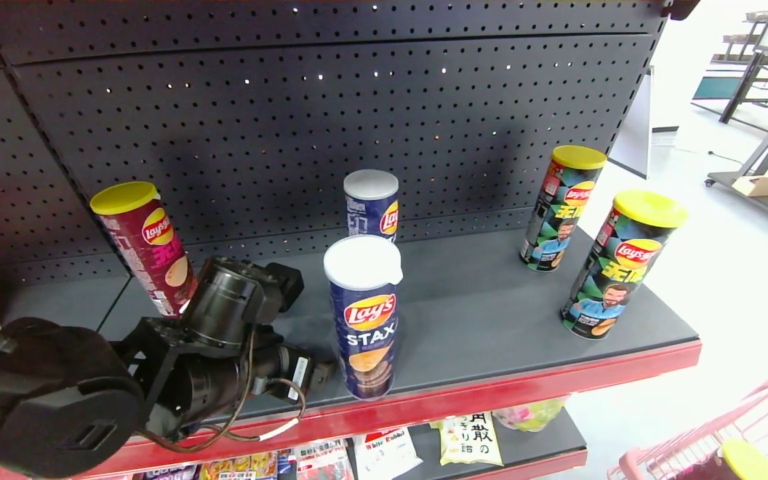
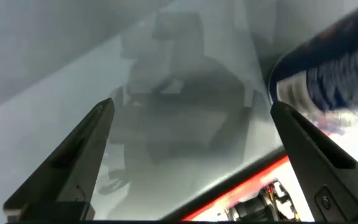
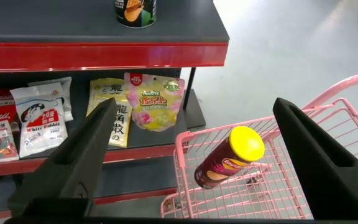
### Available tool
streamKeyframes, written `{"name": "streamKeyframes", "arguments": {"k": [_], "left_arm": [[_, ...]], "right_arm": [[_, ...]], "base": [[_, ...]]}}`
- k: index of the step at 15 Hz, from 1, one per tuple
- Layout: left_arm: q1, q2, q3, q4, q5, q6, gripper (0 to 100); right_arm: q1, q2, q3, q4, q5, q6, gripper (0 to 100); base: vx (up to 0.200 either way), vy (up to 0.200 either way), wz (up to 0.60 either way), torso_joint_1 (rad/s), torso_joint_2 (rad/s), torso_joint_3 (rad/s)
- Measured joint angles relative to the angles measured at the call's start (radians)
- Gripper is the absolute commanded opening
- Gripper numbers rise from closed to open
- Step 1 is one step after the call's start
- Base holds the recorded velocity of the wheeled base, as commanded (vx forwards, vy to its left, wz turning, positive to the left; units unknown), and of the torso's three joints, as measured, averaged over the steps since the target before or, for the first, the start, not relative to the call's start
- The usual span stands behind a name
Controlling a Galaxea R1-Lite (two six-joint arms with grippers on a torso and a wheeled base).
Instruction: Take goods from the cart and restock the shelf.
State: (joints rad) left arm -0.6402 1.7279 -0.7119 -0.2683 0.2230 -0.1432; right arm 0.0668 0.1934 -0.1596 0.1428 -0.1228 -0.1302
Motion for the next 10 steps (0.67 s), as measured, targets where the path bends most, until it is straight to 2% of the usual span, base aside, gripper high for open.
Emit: {"name": "streamKeyframes", "arguments": {"k": [10], "left_arm": [[-0.014, 0.065, -0.065, -0.001, 0.005, 0.000, 100]], "right_arm": [[0.000, 0.001, 0.000, 0.000, 0.000, 0.002, 100]], "base": [[0.000, 0.000, 0.00, 0.000, 0.00, 0.000]]}}
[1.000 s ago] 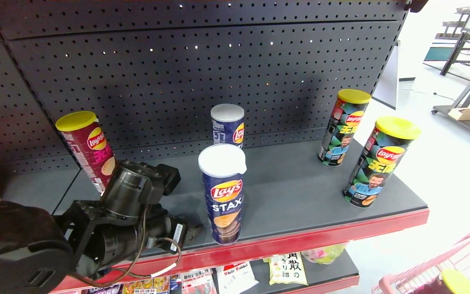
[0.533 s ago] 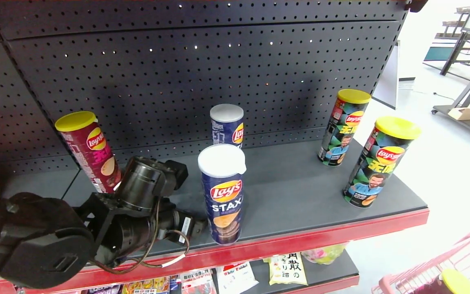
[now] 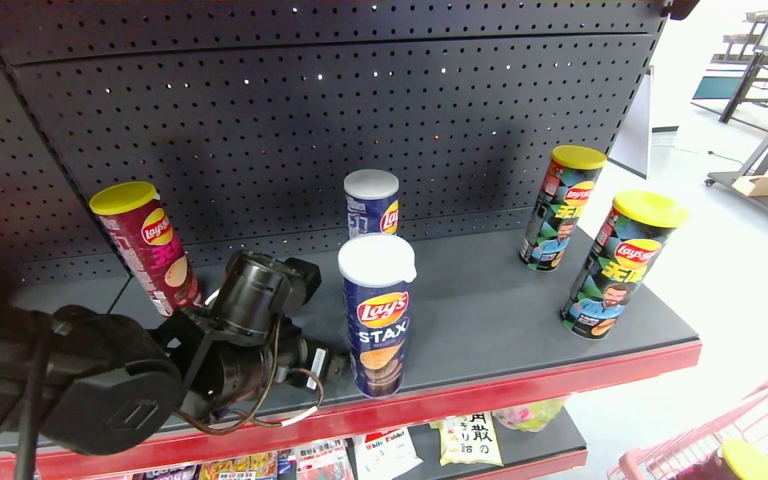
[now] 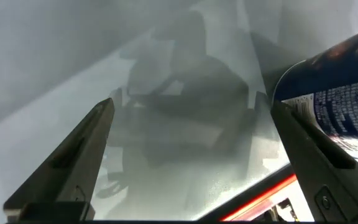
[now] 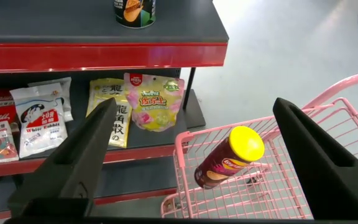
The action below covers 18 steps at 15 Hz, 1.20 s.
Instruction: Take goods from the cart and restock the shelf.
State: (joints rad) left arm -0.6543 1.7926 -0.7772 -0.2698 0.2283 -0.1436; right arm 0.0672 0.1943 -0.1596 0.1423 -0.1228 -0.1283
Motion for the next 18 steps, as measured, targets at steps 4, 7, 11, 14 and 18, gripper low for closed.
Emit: {"name": "streamKeyframes", "arguments": {"k": [4, 7, 11, 14, 18], "left_arm": [[0.017, -0.026, 0.029, 0.004, 0.019, -0.005, 100], [0.067, -0.120, 0.075, 0.009, 0.020, -0.001, 100], [0.139, -0.349, 0.132, 0.112, 0.021, 0.007, 100], [0.177, -0.599, 0.119, 0.415, 0.017, 0.011, 100], [0.197, -0.948, 0.073, 0.744, 0.015, 0.015, 100]], "right_arm": [[0.003, 0.005, 0.000, -0.001, 0.010, -0.001, 100], [0.023, 0.020, 0.000, 0.000, 0.071, -0.003, 100], [0.063, 0.056, -0.008, -0.003, 0.097, -0.005, 100], [0.064, 0.156, -0.075, -0.003, 0.090, 0.000, 100], [0.020, 0.314, -0.189, 0.000, 0.084, 0.023, 100]], "base": [[0.000, 0.000, 0.00, 0.000, 0.00, 0.000], [0.000, 0.000, 0.00, 0.000, 0.00, 0.000], [0.000, 0.000, 0.00, 0.000, 0.00, 0.000], [0.000, 0.000, 0.00, 0.000, 0.00, 0.000], [0.000, 0.000, 0.00, 0.000, 0.00, 0.000]]}}
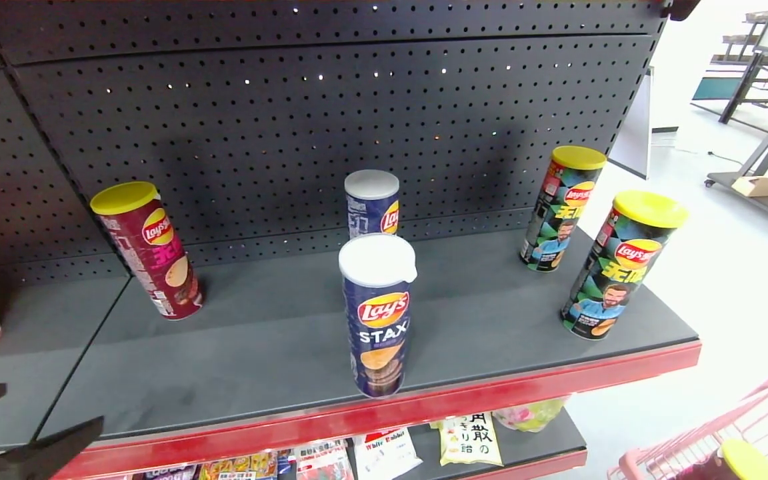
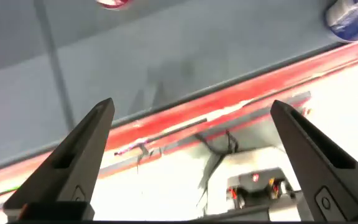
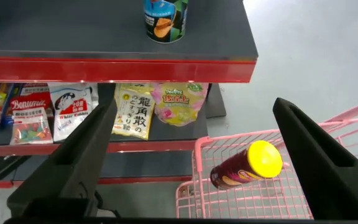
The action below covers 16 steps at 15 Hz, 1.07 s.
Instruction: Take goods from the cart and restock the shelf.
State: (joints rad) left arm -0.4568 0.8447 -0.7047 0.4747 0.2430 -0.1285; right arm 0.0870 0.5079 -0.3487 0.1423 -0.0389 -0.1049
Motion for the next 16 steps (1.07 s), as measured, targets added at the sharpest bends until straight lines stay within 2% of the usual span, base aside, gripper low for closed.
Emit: {"name": "streamKeyframes", "arguments": {"k": [3, 5, 9, 12, 16], "left_arm": [[0.009, -0.203, -0.003, 0.141, 0.013, 0.000, 100], [0.012, -0.287, 0.007, 0.165, 0.016, -0.002, 100], [0.013, -0.349, 0.062, 0.079, 0.016, 0.025, 100], [0.013, -0.362, 0.074, 0.077, 0.016, 0.030, 100], [0.013, -0.384, 0.084, 0.077, 0.015, 0.077, 100]], "right_arm": [[-0.054, 0.023, 0.009, 0.009, -0.001, -0.004, 100], [-0.073, 0.029, 0.013, 0.007, -0.011, -0.005, 100], [-0.085, 0.033, 0.015, 0.002, -0.027, -0.005, 100], [-0.089, 0.032, 0.018, 0.002, -0.038, -0.005, 100], [-0.091, 0.029, 0.024, -0.001, -0.047, -0.002, 100]], "base": [[0.000, 0.000, 0.00, 0.000, 0.00, 0.000], [0.000, 0.000, 0.00, 0.000, 0.00, 0.000], [0.000, 0.000, 0.00, 0.000, 0.00, 0.000], [0.000, 0.000, 0.00, 0.000, 0.00, 0.000], [0.000, 0.000, 0.00, 0.000, 0.00, 0.000]]}}
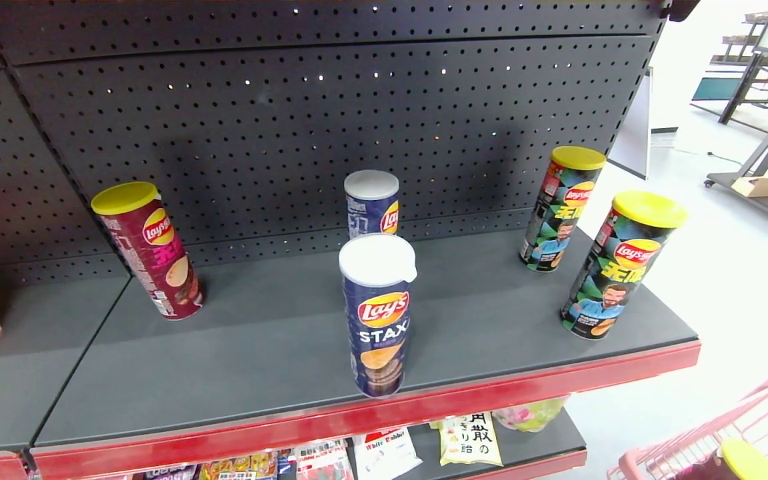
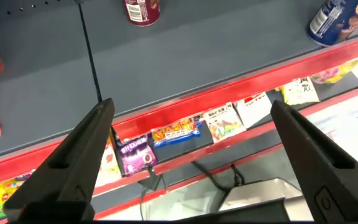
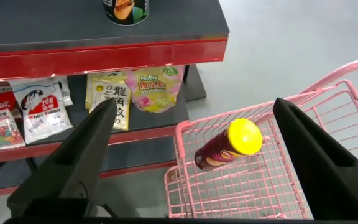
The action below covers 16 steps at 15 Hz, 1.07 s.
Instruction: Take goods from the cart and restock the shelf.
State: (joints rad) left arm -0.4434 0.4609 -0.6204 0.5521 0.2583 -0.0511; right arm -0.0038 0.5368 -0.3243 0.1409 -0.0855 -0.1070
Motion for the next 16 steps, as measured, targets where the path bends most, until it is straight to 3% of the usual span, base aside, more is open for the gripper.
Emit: {"name": "streamKeyframes", "arguments": {"k": [6, 12, 16], "left_arm": [[-0.001, -0.049, 0.033, 0.000, 0.000, 0.026, 100], [0.000, -0.065, 0.034, -0.001, 0.002, 0.043, 100], [-0.001, -0.078, 0.034, -0.001, 0.001, 0.058, 100]], "right_arm": [[0.004, -0.025, 0.017, -0.009, 0.001, -0.009, 100], [0.006, -0.048, 0.041, -0.004, 0.000, -0.070, 100], [0.003, -0.053, 0.043, -0.003, -0.002, -0.076, 100]], "base": [[0.000, 0.000, 0.00, 0.000, 0.00, 0.000], [-0.200, 0.000, 0.00, 0.002, 0.00, 0.002], [0.000, 0.000, 0.00, 0.000, 0.00, 0.000]]}}
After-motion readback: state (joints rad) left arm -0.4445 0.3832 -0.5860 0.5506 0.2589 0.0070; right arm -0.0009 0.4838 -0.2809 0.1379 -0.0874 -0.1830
